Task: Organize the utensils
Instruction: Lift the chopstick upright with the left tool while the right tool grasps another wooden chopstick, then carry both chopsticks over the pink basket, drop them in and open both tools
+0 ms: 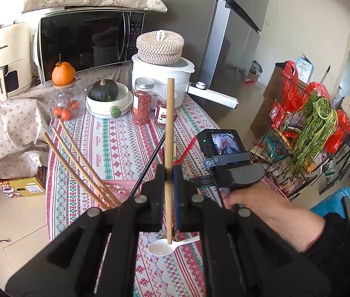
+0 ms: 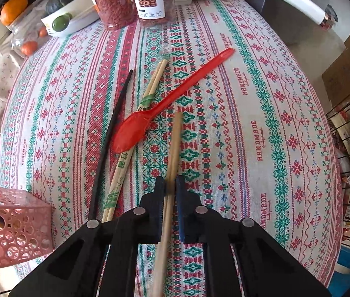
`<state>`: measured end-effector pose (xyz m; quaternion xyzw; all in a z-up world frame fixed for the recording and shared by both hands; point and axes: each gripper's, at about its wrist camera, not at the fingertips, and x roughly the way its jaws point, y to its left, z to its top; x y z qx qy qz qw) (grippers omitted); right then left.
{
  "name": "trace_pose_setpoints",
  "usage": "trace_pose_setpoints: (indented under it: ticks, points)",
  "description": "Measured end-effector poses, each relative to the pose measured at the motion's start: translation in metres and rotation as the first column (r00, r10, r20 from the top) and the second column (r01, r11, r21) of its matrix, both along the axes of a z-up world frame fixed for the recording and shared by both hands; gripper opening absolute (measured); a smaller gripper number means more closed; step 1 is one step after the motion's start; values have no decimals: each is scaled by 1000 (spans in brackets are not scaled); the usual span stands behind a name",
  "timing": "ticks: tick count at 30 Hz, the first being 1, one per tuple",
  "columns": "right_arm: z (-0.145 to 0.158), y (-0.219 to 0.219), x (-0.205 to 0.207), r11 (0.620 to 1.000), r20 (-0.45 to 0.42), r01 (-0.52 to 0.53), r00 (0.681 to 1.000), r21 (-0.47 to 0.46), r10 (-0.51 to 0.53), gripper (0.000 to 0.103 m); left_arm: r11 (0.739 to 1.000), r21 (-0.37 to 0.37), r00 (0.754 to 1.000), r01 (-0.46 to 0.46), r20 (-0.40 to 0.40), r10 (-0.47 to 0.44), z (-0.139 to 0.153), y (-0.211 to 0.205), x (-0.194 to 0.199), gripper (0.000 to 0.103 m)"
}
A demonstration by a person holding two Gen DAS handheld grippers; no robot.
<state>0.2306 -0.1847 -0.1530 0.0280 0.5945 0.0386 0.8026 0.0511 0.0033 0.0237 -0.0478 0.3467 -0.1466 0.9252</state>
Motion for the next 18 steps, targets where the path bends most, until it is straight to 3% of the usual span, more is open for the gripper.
trace_pose_setpoints:
  ticks: [3,7,14,18]
  points:
    - [10,-27,-5,997,33,30,999,65,-32,8,1000,-1,1000,-7,9,7,0,0,-1,8]
    - [43,-53,-15,992,144,38,988,117,-54,8,1000,-22,999,-23,35,23,4,1,-3,8]
    - [103,-80,-47,971,330,24,938,237,-103,6,998,-51,993,-43,108,48,19,6,-7,8]
    - [128,-83,-67,960,394,-11,913,280,-105,4,995,-73,987,-67,145,77,28,12,-9,8]
